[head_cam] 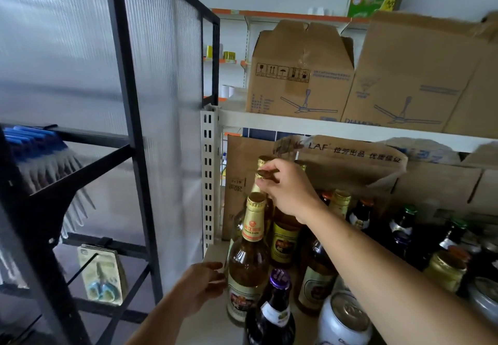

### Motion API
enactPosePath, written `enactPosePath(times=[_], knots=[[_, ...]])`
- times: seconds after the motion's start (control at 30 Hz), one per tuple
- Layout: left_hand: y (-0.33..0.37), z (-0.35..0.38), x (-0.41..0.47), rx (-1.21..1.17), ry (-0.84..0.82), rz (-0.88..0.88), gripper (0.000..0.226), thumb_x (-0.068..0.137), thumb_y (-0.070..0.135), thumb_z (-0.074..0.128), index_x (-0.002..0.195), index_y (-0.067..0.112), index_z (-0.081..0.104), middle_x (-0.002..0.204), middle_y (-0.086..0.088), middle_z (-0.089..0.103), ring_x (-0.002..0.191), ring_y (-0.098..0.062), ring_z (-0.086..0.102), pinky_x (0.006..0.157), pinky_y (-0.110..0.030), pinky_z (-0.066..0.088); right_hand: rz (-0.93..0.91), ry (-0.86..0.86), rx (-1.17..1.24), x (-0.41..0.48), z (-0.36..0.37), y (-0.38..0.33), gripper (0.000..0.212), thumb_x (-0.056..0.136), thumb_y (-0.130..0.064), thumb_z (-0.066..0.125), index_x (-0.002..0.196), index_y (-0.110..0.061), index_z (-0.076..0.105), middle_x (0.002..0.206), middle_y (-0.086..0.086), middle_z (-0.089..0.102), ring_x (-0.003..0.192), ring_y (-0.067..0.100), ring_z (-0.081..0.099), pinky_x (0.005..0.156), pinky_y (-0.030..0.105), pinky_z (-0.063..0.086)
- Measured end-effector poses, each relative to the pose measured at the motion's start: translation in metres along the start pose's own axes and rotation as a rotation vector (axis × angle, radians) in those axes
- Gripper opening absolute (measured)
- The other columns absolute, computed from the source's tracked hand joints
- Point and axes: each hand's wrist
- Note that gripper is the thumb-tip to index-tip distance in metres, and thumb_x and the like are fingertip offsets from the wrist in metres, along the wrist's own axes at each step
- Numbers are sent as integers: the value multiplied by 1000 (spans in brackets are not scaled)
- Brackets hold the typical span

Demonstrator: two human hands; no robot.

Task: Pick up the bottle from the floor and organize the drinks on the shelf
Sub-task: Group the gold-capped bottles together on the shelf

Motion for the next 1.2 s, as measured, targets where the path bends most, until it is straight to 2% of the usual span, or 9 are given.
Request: enactPosePath(times=[0.13,0.3,0.5,0.7,0.8,0.9,0.97,1.03,1.2], knots=[[-1,6,3,-28,7,-6,25,89,-5,47,109,-11,61,107,-25,68,104,-38,64,93,-47,52,10,61,7,-9,-9,6,17,88,-22,67,101,-26,57,110,1,66,101,18,64,88,41,56],[-1,17,-2,-21,12,-10,19,85,-9,52,98,-13,65,98,-23,71,94,-34,67,82,-41,56,9,77,-12,-11,-8,4,25,90,-21,66,114,-19,60,115,2,65,101,14,62,87,36,55],[1,20,-12,-37,-75,-35,20,84,-9,54,98,-8,68,98,-17,74,103,-32,65,97,-43,49,-15,63,-71,-8,-6,1,32,90,-21,64,121,-17,59,122,3,63,113,17,59,92,34,52],[-1,24,-14,13,-78,-6,26,86,-10,48,96,-8,71,101,-21,72,92,-30,65,95,-39,50,-56,66,-93,-6,-5,5,29,90,-21,65,118,-16,61,117,0,65,110,14,60,79,19,47],[-3,27,-14,104,-91,35,32,86,-12,42,95,-5,73,100,-22,72,97,-32,64,97,-43,50,-75,66,-117,-6,-6,8,31,90,-23,65,119,-15,61,119,2,65,112,16,59,79,18,44],[-3,26,-13,190,-84,62,31,86,-11,44,91,-3,74,99,-23,72,89,-30,63,95,-43,50,-87,46,-112,-6,-6,11,36,90,-25,64,125,-14,60,126,3,62,116,15,55,80,14,39],[-2,23,-13,224,-104,69,30,86,-10,46,91,-1,75,99,-22,72,88,-27,62,94,-41,50,-89,3,-81,-6,-2,11,39,92,-22,62,129,-15,57,130,4,60,120,16,54,88,19,43],[-2,22,-13,225,-139,64,31,86,-12,46,94,-1,74,100,-20,72,89,-27,63,94,-39,50,-75,-25,-32,-6,1,9,39,93,-16,59,132,-14,55,132,6,59,122,20,55,100,33,47],[-5,22,-14,238,-136,75,35,84,-16,43,95,-1,73,97,-19,73,89,-27,65,91,-37,53,-59,-32,5,-5,1,6,35,93,-7,58,128,-11,56,128,9,61,118,22,57,101,44,48]])
Point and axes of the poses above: each hand's wrist, its own x-axis towards the middle knuckle, its own z-axis out of the palm, y = z × x
